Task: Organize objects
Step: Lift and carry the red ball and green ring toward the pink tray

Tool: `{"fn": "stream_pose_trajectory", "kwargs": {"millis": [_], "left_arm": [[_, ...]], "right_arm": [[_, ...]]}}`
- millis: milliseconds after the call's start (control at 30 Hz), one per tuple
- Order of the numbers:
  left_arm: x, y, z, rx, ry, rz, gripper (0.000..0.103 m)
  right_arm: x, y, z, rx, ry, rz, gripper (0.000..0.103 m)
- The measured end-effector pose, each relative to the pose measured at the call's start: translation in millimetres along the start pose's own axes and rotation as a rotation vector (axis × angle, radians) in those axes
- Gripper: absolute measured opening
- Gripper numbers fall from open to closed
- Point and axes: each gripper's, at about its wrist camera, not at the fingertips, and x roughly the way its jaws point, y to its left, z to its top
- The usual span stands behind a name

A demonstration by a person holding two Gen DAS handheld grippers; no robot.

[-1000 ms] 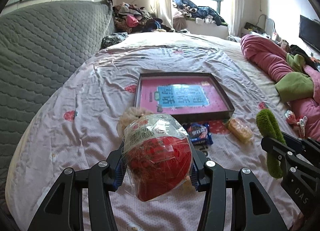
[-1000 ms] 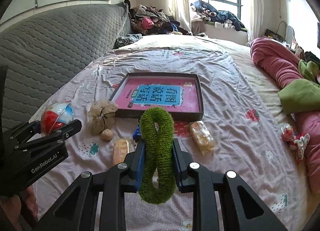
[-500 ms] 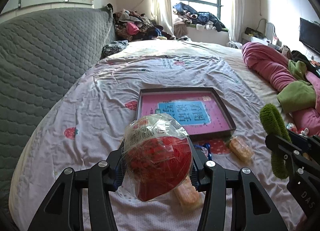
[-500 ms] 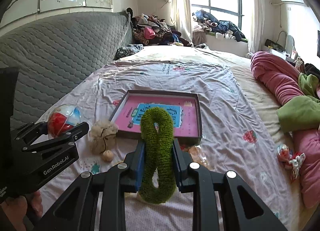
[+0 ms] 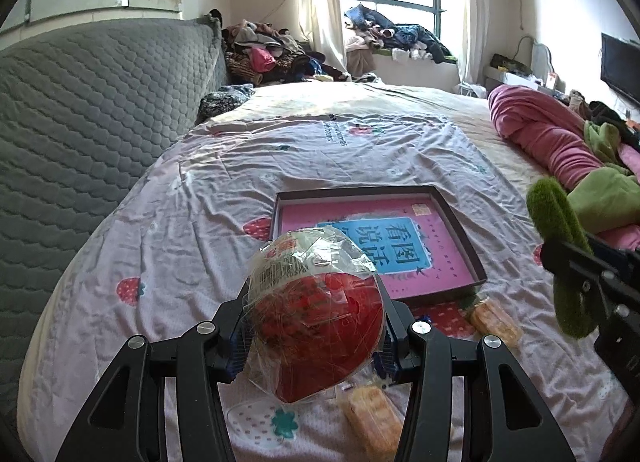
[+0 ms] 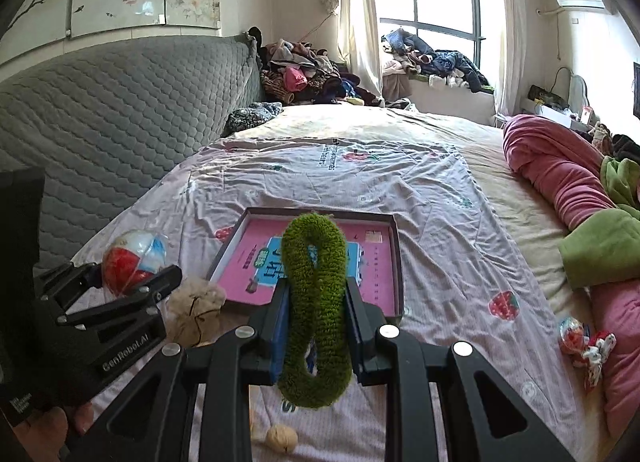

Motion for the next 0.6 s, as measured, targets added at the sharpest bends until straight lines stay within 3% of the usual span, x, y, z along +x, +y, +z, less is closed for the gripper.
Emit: {"fn": "stream_pose_trajectory", "kwargs": {"millis": [600], "left_arm": [[88,13,29,-0.049,0.018,0.008,0.053]], "right_arm": [[77,-10,23,0.0,-0.007,0.015,0.026]]}}
